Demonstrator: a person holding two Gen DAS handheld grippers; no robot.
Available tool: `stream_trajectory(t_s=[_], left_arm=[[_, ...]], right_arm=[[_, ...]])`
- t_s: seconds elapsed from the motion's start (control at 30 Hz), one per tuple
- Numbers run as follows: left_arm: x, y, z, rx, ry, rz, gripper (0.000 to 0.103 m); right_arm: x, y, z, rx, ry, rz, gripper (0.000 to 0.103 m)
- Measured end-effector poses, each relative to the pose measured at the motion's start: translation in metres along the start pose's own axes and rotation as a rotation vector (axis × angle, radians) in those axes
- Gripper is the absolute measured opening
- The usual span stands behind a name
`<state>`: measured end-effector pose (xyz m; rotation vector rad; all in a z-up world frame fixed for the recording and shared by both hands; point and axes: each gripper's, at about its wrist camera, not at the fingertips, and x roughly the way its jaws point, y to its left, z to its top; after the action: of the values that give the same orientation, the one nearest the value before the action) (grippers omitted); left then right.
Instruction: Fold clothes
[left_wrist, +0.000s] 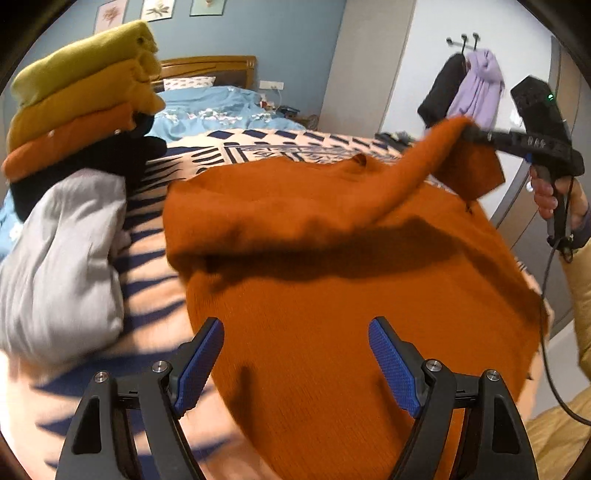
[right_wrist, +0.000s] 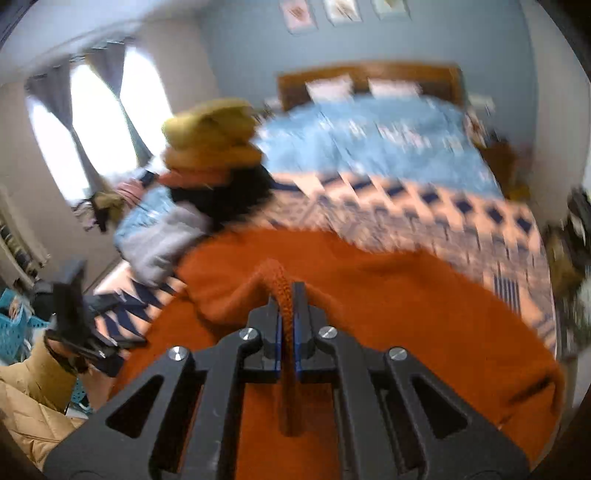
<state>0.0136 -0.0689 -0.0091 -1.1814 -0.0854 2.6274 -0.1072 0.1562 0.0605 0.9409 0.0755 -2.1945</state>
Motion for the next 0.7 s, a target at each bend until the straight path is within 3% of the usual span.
stream_trajectory(t_s=[0.1,0.17,0.2,0.27,0.33,0.4,0.47,0.53,0.7], left_arm=[[0.017,0.014,0.007,0.003,0.026,0.072,0.083],[0.027,0.021,0.01,-0.006,0.042,0.127,0.083],[0.032,0.025,0.011,-0.014,0.051,0.151,0.083],[0.037,0.033,0.011,-0.031,0.061,0.171,0.083],[0.044,0.04,0.013,-0.047,0.071,0.198,0.083],[0.049,0.045,0.016,-0.059,0.069,0.223,0.083],[0.053,0.049,0.019,-0.073,0.059,0.237,0.083],[0.054,0.052,0.022,-0.09,0.047,0.245,0.083],[0.055,0.057,0.024,-0.101,0.008,0.27,0.083]], right_arm=[[0.033,-0.025,-0.017,-0.01,0.135,-0.156,0.014],[0.052,-0.041,-0.026,0.016,0.226,-0.182,0.024],[0.058,-0.046,-0.028,0.004,0.253,-0.219,0.029],[0.06,-0.043,-0.026,-0.051,0.238,-0.294,0.03],[0.056,-0.03,-0.017,-0.086,0.188,-0.255,0.033],[0.053,-0.009,-0.004,-0.142,0.136,-0.219,0.044],[0.056,0.013,0.009,-0.183,0.099,-0.13,0.044],[0.069,0.037,0.019,-0.239,0.104,-0.03,0.044],[0.116,0.08,0.023,-0.391,0.165,0.002,0.045]])
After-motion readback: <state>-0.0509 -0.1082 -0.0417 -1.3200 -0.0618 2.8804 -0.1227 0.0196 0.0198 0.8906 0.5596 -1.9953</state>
